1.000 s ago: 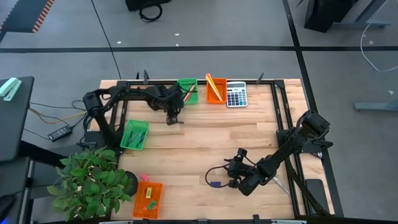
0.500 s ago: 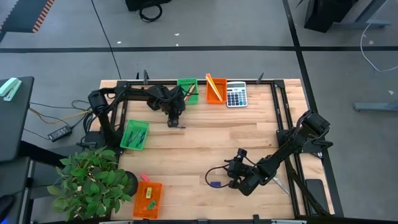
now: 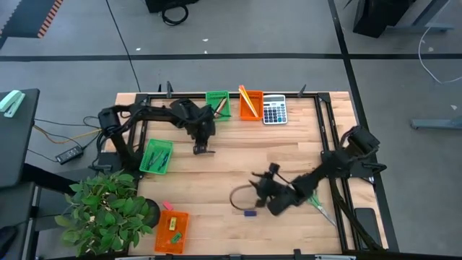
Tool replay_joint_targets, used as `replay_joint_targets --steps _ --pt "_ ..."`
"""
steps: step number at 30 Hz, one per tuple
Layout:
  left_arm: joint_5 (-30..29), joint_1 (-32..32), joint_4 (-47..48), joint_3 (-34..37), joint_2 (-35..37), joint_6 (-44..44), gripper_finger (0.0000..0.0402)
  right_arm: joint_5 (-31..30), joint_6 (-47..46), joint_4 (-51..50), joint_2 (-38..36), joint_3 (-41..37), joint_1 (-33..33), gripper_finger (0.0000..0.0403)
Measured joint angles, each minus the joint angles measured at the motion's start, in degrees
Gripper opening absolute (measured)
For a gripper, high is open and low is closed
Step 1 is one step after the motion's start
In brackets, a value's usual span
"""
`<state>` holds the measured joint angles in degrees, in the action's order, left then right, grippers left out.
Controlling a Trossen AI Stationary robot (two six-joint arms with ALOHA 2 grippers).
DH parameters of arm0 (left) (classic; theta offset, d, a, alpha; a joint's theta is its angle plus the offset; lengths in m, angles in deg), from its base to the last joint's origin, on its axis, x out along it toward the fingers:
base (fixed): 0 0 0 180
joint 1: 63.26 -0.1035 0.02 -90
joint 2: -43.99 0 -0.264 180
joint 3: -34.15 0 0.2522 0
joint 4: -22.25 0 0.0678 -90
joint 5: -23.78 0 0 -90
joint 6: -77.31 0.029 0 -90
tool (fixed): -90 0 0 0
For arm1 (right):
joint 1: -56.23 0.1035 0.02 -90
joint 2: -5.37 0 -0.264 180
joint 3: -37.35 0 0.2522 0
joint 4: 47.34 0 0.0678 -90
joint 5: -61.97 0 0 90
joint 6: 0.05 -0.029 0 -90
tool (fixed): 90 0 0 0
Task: Sort crayons/erasers/pens/pencils in bins
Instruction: Put the blue crayon into the bottom green bin
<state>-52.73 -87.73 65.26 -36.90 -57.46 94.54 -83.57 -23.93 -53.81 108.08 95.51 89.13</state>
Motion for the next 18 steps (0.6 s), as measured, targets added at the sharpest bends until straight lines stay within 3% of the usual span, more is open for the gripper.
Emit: replay_joint_targets --steps 4,12,18 --pt "3.8 2.6 -0.6 1.5 0.0 0.9 0.0123 2.9 10.7 9.3 -0.2 0.0 -7.2 0.0143" --pt "4.4 4.5 -2.9 3.5 0.2 5.9 0.0121 7.4 18.0 9.8 -8.5 0.1 -22.1 0.0143" --pt "4.9 4.4 -6.0 5.9 0.5 6.1 0.0132 19.7 19.2 9.8 -15.2 0.1 -33.8 0.0142"
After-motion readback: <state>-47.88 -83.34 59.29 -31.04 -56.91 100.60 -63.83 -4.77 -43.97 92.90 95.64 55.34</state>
